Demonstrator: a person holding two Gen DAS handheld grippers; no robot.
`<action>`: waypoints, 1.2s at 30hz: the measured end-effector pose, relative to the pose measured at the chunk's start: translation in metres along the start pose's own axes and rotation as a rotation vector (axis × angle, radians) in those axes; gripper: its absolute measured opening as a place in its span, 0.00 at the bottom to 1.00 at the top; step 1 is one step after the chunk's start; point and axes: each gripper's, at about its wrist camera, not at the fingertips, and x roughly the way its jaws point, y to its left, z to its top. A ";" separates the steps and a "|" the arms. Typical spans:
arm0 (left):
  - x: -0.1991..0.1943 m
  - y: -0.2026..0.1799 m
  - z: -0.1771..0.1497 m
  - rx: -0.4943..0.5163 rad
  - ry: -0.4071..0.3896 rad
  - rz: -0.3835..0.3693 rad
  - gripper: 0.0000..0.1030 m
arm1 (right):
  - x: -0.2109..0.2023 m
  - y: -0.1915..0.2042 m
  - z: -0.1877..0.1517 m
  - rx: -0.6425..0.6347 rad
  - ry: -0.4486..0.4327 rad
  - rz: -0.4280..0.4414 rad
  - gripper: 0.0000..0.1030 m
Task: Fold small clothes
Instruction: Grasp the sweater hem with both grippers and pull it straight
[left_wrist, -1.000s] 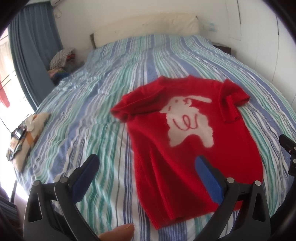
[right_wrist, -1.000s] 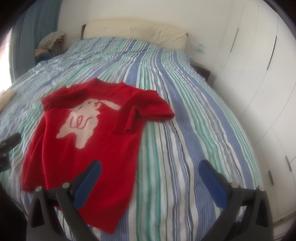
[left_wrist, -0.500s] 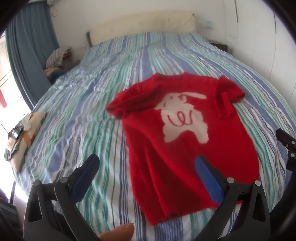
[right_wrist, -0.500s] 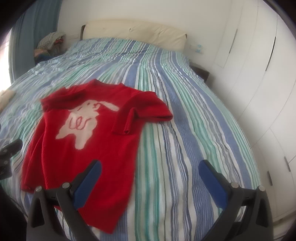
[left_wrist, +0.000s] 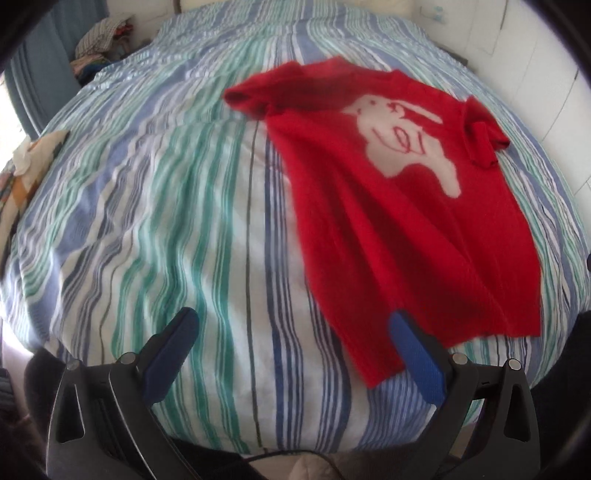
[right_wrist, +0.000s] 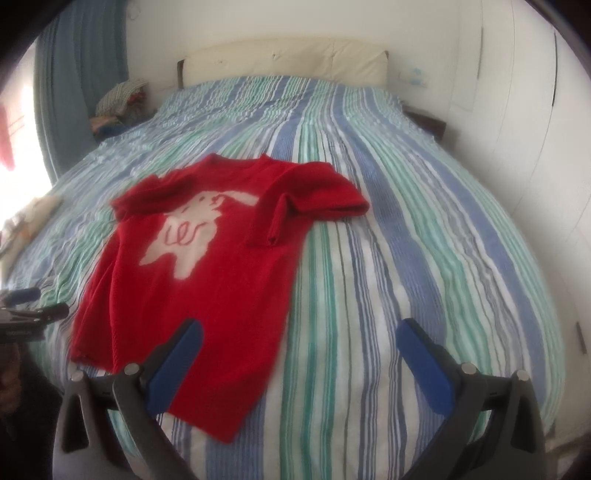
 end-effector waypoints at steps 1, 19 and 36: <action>0.007 0.003 -0.006 -0.024 0.023 -0.051 0.99 | 0.007 -0.007 -0.010 0.030 0.039 0.077 1.00; 0.001 0.015 0.001 -0.116 0.030 -0.223 0.02 | 0.064 -0.011 -0.050 0.184 0.234 0.461 0.06; 0.022 0.026 -0.021 -0.002 0.116 0.076 0.00 | 0.071 0.011 -0.080 0.055 0.409 0.265 0.05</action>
